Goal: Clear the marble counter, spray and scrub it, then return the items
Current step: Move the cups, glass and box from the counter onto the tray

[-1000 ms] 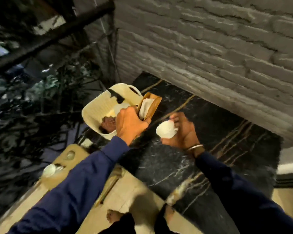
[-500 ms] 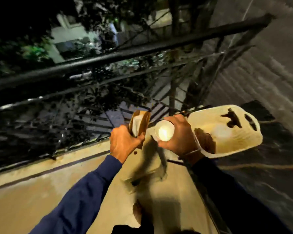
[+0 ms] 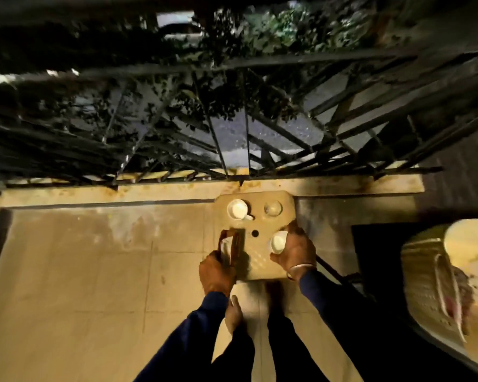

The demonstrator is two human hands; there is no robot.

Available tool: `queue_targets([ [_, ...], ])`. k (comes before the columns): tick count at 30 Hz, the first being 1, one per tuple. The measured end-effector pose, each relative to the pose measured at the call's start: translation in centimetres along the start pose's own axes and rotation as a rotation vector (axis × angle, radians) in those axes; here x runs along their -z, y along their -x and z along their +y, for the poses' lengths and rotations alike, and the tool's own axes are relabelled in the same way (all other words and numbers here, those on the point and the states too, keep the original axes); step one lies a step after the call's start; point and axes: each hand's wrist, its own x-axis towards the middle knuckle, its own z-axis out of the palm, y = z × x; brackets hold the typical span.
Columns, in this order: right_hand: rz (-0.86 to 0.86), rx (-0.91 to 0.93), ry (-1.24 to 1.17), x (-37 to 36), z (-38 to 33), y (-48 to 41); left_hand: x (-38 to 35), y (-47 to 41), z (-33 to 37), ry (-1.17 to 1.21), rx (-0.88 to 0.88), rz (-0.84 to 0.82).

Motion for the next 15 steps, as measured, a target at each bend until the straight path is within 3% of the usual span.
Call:
queue_targets([
  [5,-0.138,0.062,0.110,-4.4,2.1,-3.5,-3.8,-3.1,-0.7,0.028,0.015,0.032],
  [7,-0.071,0.140,0.257,-5.8,2.7,-4.8,-5.2,-4.1,-0.8,0.032,0.008,0.051],
  [11,-0.150,0.175,0.461,-8.2,3.7,-6.1,-6.7,-4.5,-0.9,0.038,0.018,0.081],
  [15,-0.139,0.155,0.383,-9.6,4.3,-7.2,-7.9,-4.9,-0.6,0.000,-0.004,0.094],
])
